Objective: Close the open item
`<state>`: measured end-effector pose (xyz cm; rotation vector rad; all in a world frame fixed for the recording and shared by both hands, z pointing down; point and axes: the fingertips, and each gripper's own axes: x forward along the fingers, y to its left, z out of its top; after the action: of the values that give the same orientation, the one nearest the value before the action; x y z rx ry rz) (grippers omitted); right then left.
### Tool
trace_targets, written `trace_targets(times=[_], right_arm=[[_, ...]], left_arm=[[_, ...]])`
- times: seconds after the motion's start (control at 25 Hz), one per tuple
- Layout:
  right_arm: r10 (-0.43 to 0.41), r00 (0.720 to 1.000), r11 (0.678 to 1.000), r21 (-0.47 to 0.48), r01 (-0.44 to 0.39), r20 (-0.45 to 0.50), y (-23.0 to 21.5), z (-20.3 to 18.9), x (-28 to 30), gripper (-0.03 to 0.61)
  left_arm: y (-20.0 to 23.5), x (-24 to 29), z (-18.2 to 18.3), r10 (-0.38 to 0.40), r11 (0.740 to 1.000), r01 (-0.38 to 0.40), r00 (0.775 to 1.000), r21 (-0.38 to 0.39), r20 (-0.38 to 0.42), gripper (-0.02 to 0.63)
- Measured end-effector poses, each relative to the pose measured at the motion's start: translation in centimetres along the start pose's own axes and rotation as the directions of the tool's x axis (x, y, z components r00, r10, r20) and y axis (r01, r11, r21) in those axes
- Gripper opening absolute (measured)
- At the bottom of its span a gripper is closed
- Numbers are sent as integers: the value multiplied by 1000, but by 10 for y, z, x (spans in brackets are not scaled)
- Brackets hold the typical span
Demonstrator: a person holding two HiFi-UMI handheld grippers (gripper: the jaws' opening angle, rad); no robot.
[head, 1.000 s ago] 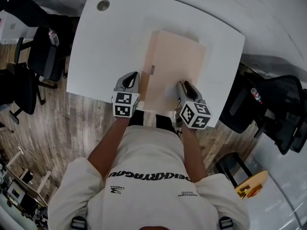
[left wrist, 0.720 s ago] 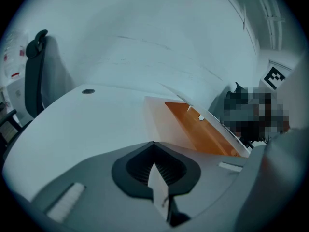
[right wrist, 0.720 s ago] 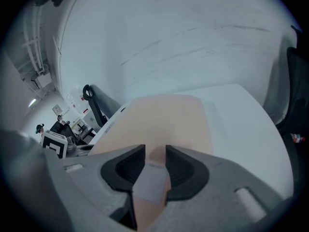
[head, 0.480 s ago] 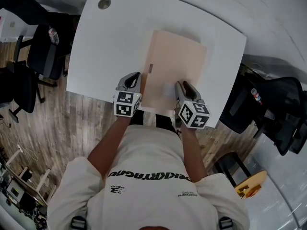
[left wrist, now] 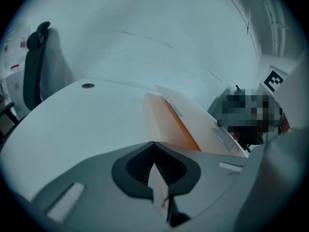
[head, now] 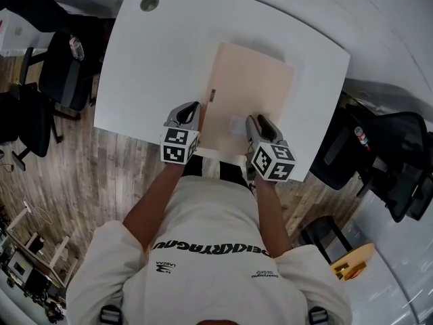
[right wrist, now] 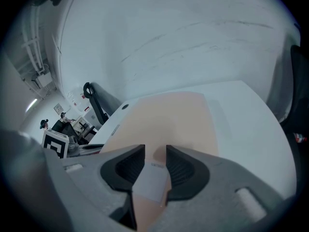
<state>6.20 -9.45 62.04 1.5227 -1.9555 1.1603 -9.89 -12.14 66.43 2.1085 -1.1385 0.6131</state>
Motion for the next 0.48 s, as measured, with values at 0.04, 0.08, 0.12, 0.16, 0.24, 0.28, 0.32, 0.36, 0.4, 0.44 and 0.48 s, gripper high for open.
trace_targets(times=[0.04,0.08,0.12,0.16,0.24,0.28,0.32,0.36,0.4,0.44,0.48], right_arm=[[1,1000,1000,0,-1,-2,0,-1,1,126],[2,1000,1000,0,-2,-3,0,-1,1,126],[3,1000,1000,-1,-3,-5,1,-2,2,126],[4,1000,1000,-2,-4,-6,2,-2,3,126],[5,1000,1000,-6,-5,-11,3,-3,4,129],[6,1000,1000,-7,-6,-14,3,-3,4,129],[7,1000,1000,-7,-7,-16,3,-3,5,130],[7,1000,1000,-8,-8,-17,3,-3,6,130],[8,1000,1000,-9,-8,-19,4,-3,6,130],[7,1000,1000,-12,-7,-20,4,-3,7,130],[5,1000,1000,-17,-6,-22,4,-4,7,130]], left_arm=[[0,0,0,-2,1000,2,1000,-1,-1,0],[0,0,0,-4,1000,4,1000,-3,-1,0],[0,0,-1,-6,1000,6,1000,-6,0,0],[1,0,-1,-7,1000,7,1000,-9,-1,0],[1,0,-1,-9,1000,9,1000,-13,-3,0],[1,0,-1,-11,1000,11,1000,-14,-5,0],[1,1,-1,-13,1000,13,1000,-14,-7,0],[1,1,-1,-16,1000,16,1000,-15,-10,0],[1,2,-1,-19,1000,18,1000,-18,-12,0],[2,2,-1,-21,1000,20,1000,-20,-15,0],[2,2,-2,-22,1000,22,1000,-21,-16,0]])
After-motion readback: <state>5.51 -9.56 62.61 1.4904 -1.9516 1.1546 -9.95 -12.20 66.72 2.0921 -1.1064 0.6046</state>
